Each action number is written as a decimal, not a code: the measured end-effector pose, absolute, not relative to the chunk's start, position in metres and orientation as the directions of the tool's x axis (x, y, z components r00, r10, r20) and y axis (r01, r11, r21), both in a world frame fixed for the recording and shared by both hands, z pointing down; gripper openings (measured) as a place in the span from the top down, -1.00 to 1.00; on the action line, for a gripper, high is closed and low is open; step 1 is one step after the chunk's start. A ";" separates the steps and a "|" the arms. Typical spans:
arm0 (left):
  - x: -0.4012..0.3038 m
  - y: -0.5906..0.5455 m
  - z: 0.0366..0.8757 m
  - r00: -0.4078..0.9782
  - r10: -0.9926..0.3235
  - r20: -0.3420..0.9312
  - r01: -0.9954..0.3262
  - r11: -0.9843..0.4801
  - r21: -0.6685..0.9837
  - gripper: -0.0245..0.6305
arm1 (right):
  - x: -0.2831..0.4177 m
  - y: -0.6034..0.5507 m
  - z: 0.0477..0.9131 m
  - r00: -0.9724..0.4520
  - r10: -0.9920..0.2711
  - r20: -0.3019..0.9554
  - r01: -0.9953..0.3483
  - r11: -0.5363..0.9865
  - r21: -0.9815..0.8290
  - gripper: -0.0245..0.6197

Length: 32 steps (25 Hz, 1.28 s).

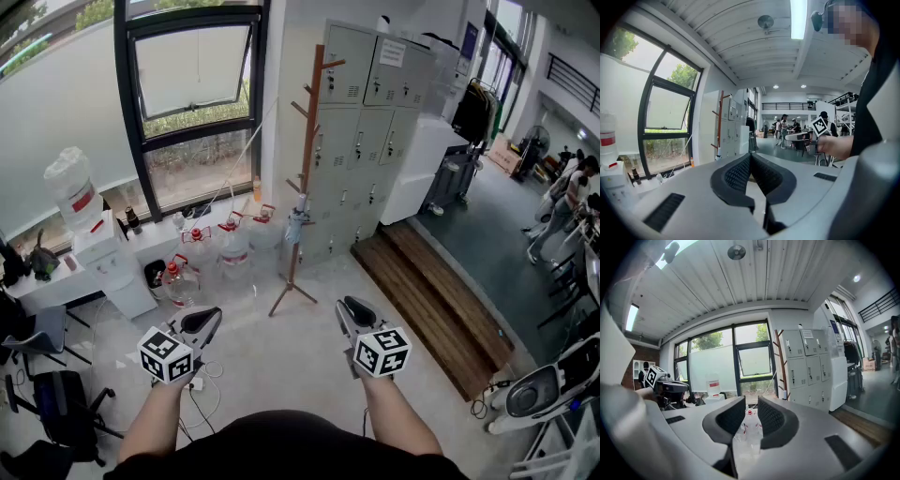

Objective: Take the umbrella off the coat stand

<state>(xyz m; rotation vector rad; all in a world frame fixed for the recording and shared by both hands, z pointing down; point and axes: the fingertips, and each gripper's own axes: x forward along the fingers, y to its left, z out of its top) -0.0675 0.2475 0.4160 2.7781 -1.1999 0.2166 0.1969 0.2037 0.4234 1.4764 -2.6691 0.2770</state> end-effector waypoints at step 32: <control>-0.149 0.186 0.407 0.735 -0.661 0.151 -0.675 -0.734 0.071 0.86 | 0.121 0.160 0.421 -0.426 -0.890 0.163 -0.904 0.411 -0.120 0.67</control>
